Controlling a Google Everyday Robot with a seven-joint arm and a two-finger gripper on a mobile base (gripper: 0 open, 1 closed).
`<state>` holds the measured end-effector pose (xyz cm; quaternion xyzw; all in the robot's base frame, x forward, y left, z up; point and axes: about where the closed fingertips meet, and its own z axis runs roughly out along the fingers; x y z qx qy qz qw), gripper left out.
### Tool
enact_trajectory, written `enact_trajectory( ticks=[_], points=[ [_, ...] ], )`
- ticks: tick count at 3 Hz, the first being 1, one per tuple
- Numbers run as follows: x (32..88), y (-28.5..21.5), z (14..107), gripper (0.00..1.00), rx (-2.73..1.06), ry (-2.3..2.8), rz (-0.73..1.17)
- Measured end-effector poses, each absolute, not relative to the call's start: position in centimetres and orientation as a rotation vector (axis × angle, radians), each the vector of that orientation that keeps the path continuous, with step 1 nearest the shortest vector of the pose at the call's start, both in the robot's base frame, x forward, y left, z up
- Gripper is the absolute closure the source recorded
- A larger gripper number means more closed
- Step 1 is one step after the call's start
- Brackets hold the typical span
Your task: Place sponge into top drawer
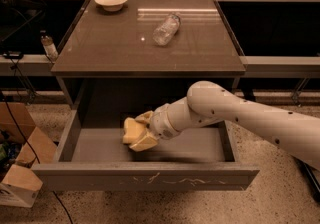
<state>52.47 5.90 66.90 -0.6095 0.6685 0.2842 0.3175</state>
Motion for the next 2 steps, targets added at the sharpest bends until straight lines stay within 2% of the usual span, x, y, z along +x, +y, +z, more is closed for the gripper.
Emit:
enact_trajectory(
  ticks=[1,2],
  points=[
    [53.31,6.09,67.0,0.12,-1.573,1.757,0.722],
    [53.31,6.1,67.0,0.0,-1.573,1.757,0.722]
  ],
)
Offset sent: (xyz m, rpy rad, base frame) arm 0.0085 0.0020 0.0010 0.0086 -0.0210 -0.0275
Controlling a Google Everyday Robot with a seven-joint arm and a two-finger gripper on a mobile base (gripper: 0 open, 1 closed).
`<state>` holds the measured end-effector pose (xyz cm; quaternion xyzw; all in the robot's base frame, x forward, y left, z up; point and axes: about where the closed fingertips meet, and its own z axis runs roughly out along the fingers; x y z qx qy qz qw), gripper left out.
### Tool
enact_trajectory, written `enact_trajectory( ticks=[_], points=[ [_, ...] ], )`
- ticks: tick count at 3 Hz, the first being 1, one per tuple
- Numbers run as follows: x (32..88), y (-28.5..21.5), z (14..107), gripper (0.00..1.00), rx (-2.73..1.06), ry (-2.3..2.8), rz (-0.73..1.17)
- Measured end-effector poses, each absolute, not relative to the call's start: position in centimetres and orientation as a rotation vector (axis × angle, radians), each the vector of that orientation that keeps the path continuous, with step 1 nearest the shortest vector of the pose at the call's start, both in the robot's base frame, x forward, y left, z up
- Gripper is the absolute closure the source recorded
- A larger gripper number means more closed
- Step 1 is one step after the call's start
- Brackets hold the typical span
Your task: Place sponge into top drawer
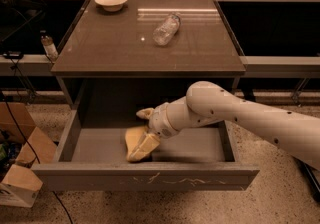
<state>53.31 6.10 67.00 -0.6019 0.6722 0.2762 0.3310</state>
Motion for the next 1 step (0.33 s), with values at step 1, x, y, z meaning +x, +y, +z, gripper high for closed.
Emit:
enact_trajectory(
  ticks=[1],
  points=[
    [53.31,6.1,67.0,0.0,-1.573,1.757,0.722]
  ],
)
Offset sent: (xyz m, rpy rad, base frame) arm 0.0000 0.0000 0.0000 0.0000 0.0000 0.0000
